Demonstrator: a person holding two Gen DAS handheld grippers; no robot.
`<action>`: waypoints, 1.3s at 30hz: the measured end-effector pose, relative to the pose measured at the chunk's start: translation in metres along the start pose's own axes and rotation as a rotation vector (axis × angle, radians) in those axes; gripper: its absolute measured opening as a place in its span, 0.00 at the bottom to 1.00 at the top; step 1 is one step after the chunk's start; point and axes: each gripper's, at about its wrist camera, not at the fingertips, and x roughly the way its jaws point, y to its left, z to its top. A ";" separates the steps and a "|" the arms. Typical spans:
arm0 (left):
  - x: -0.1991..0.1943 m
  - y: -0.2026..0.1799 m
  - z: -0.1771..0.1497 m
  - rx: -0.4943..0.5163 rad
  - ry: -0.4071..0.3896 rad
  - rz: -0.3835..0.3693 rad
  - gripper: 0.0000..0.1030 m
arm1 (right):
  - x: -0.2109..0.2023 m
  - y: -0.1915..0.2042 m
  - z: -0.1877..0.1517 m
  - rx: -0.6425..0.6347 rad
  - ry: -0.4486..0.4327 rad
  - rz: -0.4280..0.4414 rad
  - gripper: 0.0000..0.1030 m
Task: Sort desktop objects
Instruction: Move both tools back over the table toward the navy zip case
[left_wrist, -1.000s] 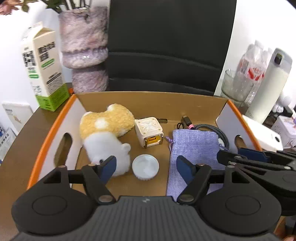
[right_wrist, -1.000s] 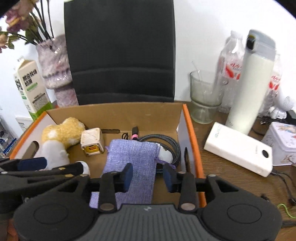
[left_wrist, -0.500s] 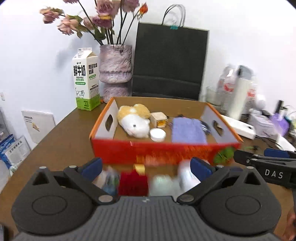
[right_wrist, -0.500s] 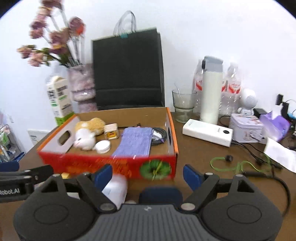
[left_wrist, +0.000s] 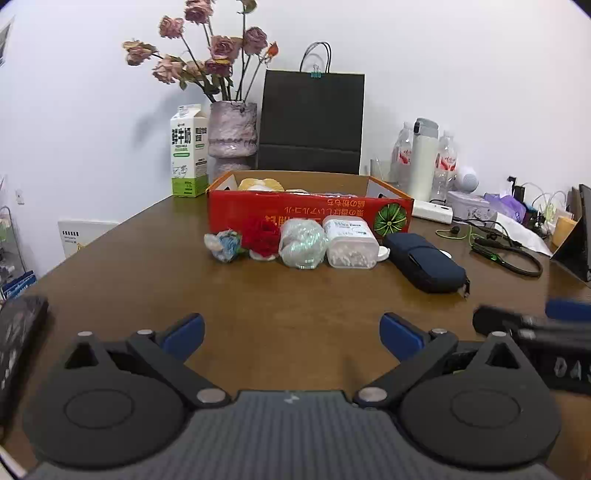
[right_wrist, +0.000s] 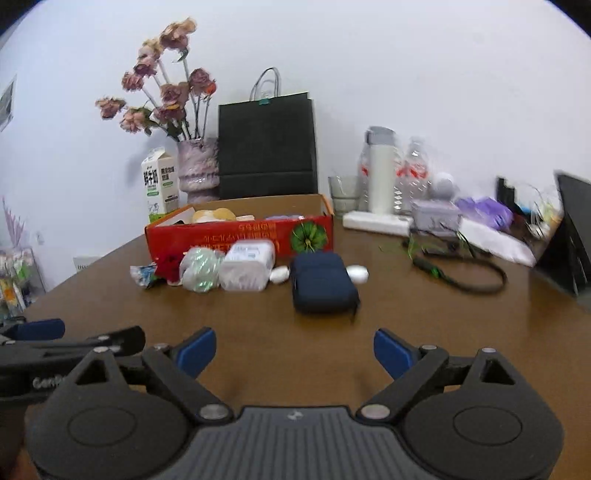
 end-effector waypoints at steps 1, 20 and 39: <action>-0.002 0.002 -0.004 0.001 0.001 -0.014 1.00 | -0.005 0.001 -0.006 -0.006 0.002 0.003 0.91; 0.008 0.024 -0.010 -0.066 0.076 -0.014 1.00 | 0.005 0.009 -0.015 -0.061 0.017 -0.020 0.92; 0.062 0.033 0.030 -0.027 0.148 -0.046 1.00 | 0.067 -0.006 0.030 -0.123 0.042 -0.023 0.92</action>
